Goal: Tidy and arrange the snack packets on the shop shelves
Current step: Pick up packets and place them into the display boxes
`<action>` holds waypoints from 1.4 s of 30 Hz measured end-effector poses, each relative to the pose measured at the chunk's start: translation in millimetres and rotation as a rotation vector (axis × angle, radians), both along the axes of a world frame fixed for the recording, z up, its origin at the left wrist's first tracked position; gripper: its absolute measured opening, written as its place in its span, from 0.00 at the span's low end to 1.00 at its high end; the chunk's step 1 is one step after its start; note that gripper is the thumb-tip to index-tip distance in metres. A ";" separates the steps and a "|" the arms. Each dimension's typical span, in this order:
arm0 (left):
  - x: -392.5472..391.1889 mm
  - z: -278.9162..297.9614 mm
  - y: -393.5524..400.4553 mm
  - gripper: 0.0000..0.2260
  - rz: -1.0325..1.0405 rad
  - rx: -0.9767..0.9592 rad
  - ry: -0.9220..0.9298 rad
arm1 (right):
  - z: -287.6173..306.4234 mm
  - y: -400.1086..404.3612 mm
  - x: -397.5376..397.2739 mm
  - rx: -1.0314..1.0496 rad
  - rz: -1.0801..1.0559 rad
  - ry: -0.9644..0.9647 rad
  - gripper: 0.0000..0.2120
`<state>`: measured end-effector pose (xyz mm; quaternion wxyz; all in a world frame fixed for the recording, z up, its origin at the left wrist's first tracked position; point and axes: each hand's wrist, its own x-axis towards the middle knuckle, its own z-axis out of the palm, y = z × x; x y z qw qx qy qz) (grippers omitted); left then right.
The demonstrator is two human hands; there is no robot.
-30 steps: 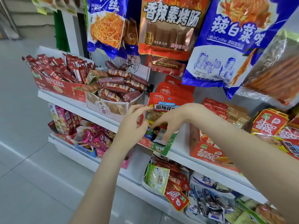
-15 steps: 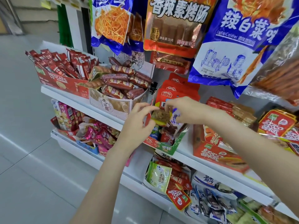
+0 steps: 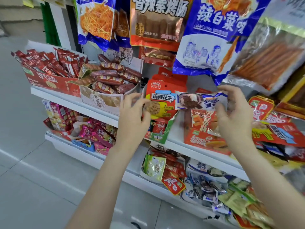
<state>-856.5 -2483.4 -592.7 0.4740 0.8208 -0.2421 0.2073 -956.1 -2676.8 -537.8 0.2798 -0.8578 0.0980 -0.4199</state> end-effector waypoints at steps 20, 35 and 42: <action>-75.9 -78.5 -55.9 0.13 -0.453 0.595 0.160 | -239.6 -35.8 -120.3 1.061 -0.537 0.515 0.15; -47.6 -40.9 -20.9 0.13 -0.073 0.051 -0.129 | -77.5 4.8 -110.6 0.459 0.274 0.361 0.13; -15.4 -43.4 5.4 0.20 -0.024 -0.068 0.075 | 2.8 31.1 13.9 -0.118 0.557 0.464 0.14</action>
